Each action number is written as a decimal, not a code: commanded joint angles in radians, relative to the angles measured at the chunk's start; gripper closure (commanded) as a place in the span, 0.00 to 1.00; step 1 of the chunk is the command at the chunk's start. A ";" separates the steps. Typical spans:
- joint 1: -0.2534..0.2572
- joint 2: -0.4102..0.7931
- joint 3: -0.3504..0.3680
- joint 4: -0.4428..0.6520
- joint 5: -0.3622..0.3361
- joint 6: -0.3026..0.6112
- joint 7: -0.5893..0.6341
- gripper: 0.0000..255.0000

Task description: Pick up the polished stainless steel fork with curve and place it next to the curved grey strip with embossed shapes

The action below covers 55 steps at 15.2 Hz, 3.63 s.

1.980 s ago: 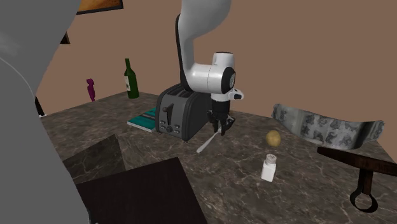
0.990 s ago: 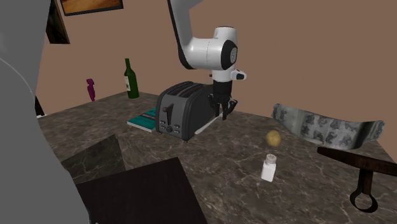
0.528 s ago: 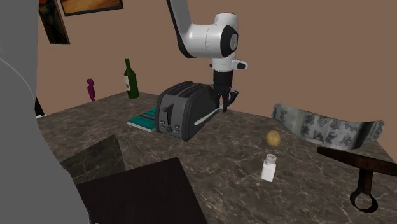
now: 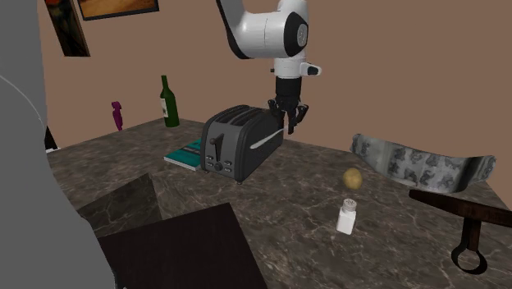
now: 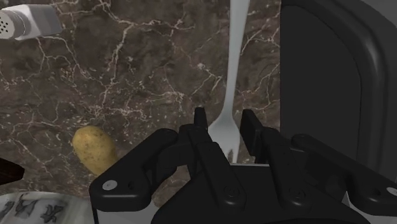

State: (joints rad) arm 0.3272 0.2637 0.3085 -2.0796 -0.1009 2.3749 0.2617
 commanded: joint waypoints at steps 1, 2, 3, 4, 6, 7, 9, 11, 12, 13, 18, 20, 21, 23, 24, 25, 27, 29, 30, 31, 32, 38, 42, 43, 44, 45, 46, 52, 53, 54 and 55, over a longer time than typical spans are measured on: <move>-0.005 0.022 -0.006 0.042 -0.004 -0.021 -0.012 1.00; -0.010 0.049 -0.013 0.083 -0.009 -0.036 -0.023 1.00; -0.015 0.077 -0.020 0.124 -0.015 -0.050 -0.034 1.00; -0.019 0.105 -0.026 0.168 -0.020 -0.066 -0.045 1.00; -0.026 0.164 -0.038 0.259 -0.028 -0.100 -0.067 1.00; -0.028 0.194 -0.043 0.308 -0.032 -0.119 -0.078 1.00; -0.033 0.258 -0.054 0.411 -0.039 -0.159 -0.100 1.00; -0.036 0.326 -0.064 0.524 -0.045 -0.204 -0.122 1.00; -0.036 0.363 -0.068 0.585 -0.047 -0.228 -0.133 1.00; -0.036 0.401 -0.073 0.650 -0.050 -0.255 -0.144 1.00; -0.031 0.535 -0.088 0.841 -0.058 -0.311 -0.175 1.00; -0.031 0.546 -0.090 0.833 -0.061 -0.292 -0.173 1.00; -0.031 0.552 -0.091 0.829 -0.062 -0.283 -0.173 1.00; -0.030 0.565 -0.092 0.824 -0.064 -0.264 -0.172 1.00; -0.030 0.572 -0.093 0.821 -0.065 -0.256 -0.171 1.00; -0.029 0.579 -0.094 0.819 -0.066 -0.247 -0.171 1.00; -0.028 0.593 -0.096 0.816 -0.068 -0.230 -0.170 1.00; -0.027 0.607 -0.099 0.814 -0.071 -0.213 -0.169 1.00; -0.027 0.615 -0.100 0.815 -0.072 -0.205 -0.168 1.00; -0.026 0.623 -0.101 0.814 -0.073 -0.197 -0.168 1.00; -0.025 0.631 -0.102 0.814 -0.074 -0.189 -0.167 1.00; -0.021 0.683 -0.109 0.822 -0.081 -0.145 -0.165 1.00; -0.017 0.720 -0.113 0.833 -0.085 -0.118 -0.164 1.00; -0.016 0.730 -0.115 0.836 -0.086 -0.112 -0.164 1.00; -0.015 0.740 -0.116 0.840 -0.087 -0.106 -0.164 1.00; -0.014 0.750 -0.117 0.844 -0.088 -0.100 -0.164 1.00; -0.014 0.760 -0.118 0.848 -0.089 -0.094 -0.163 1.00; -0.007 0.825 -0.125 0.883 -0.094 -0.063 -0.163 1.00; -0.006 0.837 -0.126 0.890 -0.094 -0.058 -0.164 1.00; -0.005 0.849 -0.127 0.897 -0.095 -0.054 -0.164 1.00; -0.004 0.859 -0.129 0.903 -0.096 -0.050 -0.164 1.00</move>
State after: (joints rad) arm 0.3228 1.1123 0.1809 -1.1839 -0.1960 2.3223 0.0986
